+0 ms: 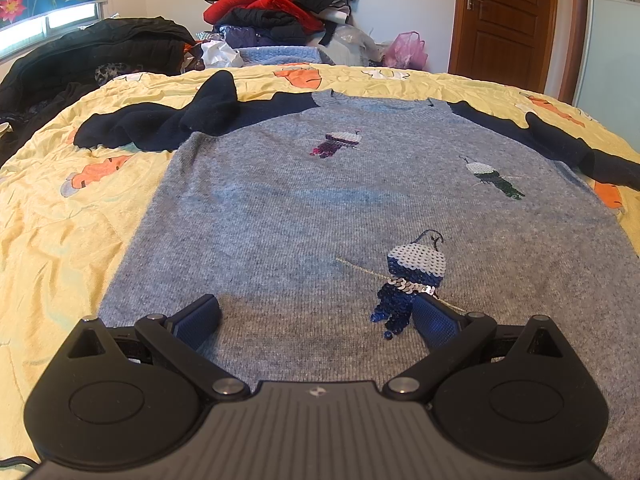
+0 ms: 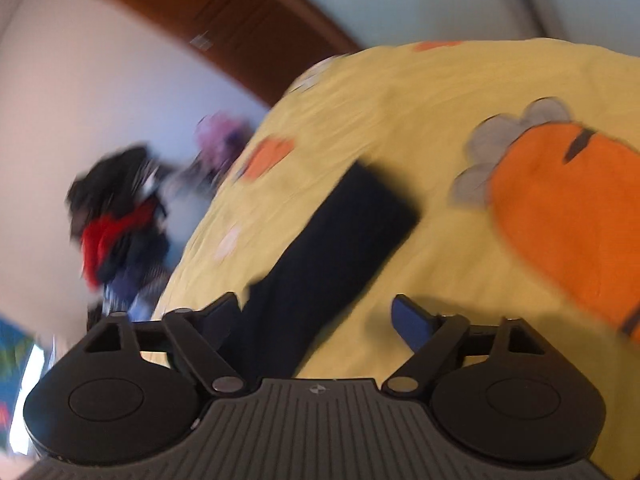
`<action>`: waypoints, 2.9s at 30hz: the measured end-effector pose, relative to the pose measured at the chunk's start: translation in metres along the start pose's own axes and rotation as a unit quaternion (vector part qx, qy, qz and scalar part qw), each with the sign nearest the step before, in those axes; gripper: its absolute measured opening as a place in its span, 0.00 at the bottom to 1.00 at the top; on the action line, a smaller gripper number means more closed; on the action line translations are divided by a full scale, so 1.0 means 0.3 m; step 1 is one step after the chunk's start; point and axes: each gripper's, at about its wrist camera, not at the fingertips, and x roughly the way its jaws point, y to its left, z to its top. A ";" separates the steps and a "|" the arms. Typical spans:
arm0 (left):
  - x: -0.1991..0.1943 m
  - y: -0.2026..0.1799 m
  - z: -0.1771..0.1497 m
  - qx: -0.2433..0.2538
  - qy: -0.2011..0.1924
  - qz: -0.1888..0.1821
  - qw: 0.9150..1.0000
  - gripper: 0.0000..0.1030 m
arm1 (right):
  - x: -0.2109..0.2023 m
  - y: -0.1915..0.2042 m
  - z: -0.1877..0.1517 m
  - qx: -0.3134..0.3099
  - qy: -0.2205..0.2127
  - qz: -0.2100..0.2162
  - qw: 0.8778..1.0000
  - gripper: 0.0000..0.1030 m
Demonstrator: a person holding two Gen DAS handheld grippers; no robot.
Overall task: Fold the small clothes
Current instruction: 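Grasp a navy sleeve with the right gripper and fold it across the chest, then grasp the other navy sleeve with the left gripper and fold it across the chest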
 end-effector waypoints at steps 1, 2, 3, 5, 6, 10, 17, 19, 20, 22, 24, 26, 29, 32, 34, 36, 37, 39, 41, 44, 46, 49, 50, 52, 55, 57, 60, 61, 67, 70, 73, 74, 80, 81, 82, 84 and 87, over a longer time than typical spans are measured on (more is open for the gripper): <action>0.000 0.000 0.000 0.000 0.000 0.000 1.000 1.00 | 0.020 -0.025 0.017 0.013 -0.003 -0.001 1.000 0.77; 0.000 0.000 0.000 0.000 0.000 0.000 1.000 1.00 | 0.046 -0.048 0.028 0.023 -0.001 -0.002 1.000 0.76; 0.000 0.000 0.000 0.000 0.000 0.000 1.000 1.00 | 0.071 -0.066 0.032 0.031 0.003 -0.003 1.000 0.73; 0.000 0.000 0.000 0.000 0.000 0.000 1.000 1.00 | 0.110 -0.094 0.023 0.037 0.000 0.002 0.999 0.66; 0.000 0.000 0.000 0.000 0.000 0.000 1.000 1.00 | 0.123 -0.095 0.032 0.038 -0.004 0.004 0.999 0.63; 0.000 0.000 0.000 0.000 0.000 0.000 1.000 1.00 | 0.173 -0.092 0.044 0.023 -0.025 0.007 0.999 0.49; 0.000 0.000 0.000 0.000 0.000 0.000 1.000 1.00 | 0.181 -0.004 0.062 -0.036 -0.067 -0.023 0.997 0.18; 0.000 -0.001 0.000 0.000 0.000 0.000 1.000 1.00 | 0.128 0.075 0.047 -0.067 -0.087 -0.001 0.994 0.18; 0.001 -0.002 0.001 -0.001 0.000 0.000 1.000 1.00 | 0.100 0.132 0.028 -0.091 -0.092 0.014 0.991 0.18; 0.001 -0.004 0.002 -0.001 -0.001 -0.001 1.000 1.00 | 0.050 0.267 -0.044 -0.152 -0.088 0.058 0.983 0.18; 0.001 -0.005 0.002 -0.001 -0.001 -0.001 1.000 1.00 | 0.021 0.420 -0.160 -0.231 -0.071 0.104 0.965 0.18; 0.001 -0.005 0.002 -0.001 -0.001 -0.001 1.000 1.00 | 0.021 0.546 -0.299 -0.289 -0.031 0.146 0.946 0.18; 0.001 -0.006 0.004 -0.001 -0.001 -0.001 1.000 1.00 | 0.108 0.655 -0.518 -0.337 0.043 0.174 0.925 0.18; 0.002 -0.011 0.006 -0.001 -0.001 -0.003 1.000 1.00 | 0.201 0.701 -0.704 -0.362 0.098 0.169 0.912 0.17; 0.002 -0.012 0.005 -0.002 -0.002 -0.004 1.000 1.00 | 0.237 0.716 -0.788 -0.384 0.115 0.151 0.904 0.17; 0.000 -0.014 0.004 0.000 -0.002 -0.005 1.000 1.00 | 0.208 0.723 -0.853 -0.384 0.127 0.125 0.906 0.27; -0.005 -0.004 -0.001 0.002 -0.002 -0.006 1.000 1.00 | 0.204 0.698 -0.843 -0.370 0.133 0.126 0.911 0.32; -0.007 -0.006 0.006 0.010 0.000 -0.011 1.000 1.00 | 0.155 0.647 -0.805 -0.333 0.127 0.149 0.922 0.44; -0.017 0.010 0.038 0.003 -0.006 -0.043 0.999 1.00 | 0.107 0.575 -0.772 -0.311 0.111 0.160 0.930 0.44; -0.040 0.043 0.142 -0.058 -0.047 -0.104 0.992 1.00 | 0.053 0.453 -0.728 -0.302 0.103 0.140 0.937 0.44; -0.010 0.050 0.238 -0.097 -0.056 -0.152 0.982 1.00 | 0.041 0.389 -0.706 -0.294 0.100 0.122 0.943 0.44; 0.161 0.061 0.359 -0.172 0.010 -0.250 0.953 1.00 | 0.053 0.315 -0.692 -0.262 0.103 0.119 0.952 0.43; 0.226 0.057 0.381 -0.200 0.033 -0.270 0.941 1.00 | 0.054 0.306 -0.688 -0.252 0.105 0.125 0.954 0.44; 0.341 0.039 0.406 -0.241 0.066 -0.304 0.919 1.00 | 0.060 0.300 -0.690 -0.248 0.107 0.133 0.954 0.47; 0.466 -0.008 0.432 -0.265 0.099 -0.328 0.901 1.00 | 0.070 0.279 -0.674 -0.226 0.113 0.153 0.955 0.50; 0.515 -0.036 0.440 -0.275 0.111 -0.325 0.898 0.87 | 0.073 0.262 -0.664 -0.210 0.117 0.163 0.957 0.50; 0.561 -0.077 0.455 -0.262 0.139 -0.314 0.902 0.36 | 0.070 0.260 -0.664 -0.202 0.118 0.169 0.957 0.51; 0.566 -0.086 0.455 -0.255 0.142 -0.308 0.906 0.28 | 0.068 0.262 -0.665 -0.202 0.117 0.169 0.957 0.51; 0.550 -0.116 0.503 -0.196 0.124 -0.269 0.935 0.07 | 0.066 0.271 -0.669 -0.203 0.117 0.176 0.956 0.54; 0.458 -0.114 0.565 -0.144 0.063 -0.258 0.953 0.06 | 0.069 0.272 -0.669 -0.203 0.117 0.176 0.956 0.54; 0.366 -0.041 0.613 -0.115 0.003 -0.241 0.964 0.06 | 0.070 0.271 -0.669 -0.204 0.117 0.176 0.956 0.54; 0.353 -0.002 0.617 -0.115 -0.003 -0.231 0.966 0.06 | 0.071 0.271 -0.669 -0.203 0.117 0.176 0.956 0.54; 0.445 0.218 0.492 -0.156 0.053 -0.157 0.974 0.06 | 0.074 0.278 -0.671 -0.206 0.116 0.174 0.956 0.55; 0.460 0.232 0.465 -0.161 0.058 -0.149 0.974 0.06 | 0.075 0.280 -0.671 -0.207 0.116 0.174 0.956 0.56; 0.472 0.234 0.447 -0.164 0.058 -0.148 0.974 0.06 | 0.076 0.284 -0.673 -0.210 0.116 0.173 0.955 0.56; 0.466 0.233 0.414 -0.154 0.040 -0.147 0.976 0.06 | 0.075 0.304 -0.673 -0.221 0.121 0.161 0.954 0.58; 0.457 0.206 0.398 -0.128 0.019 -0.136 0.982 0.06 | 0.071 0.390 -0.656 -0.250 0.128 0.156 0.947 0.62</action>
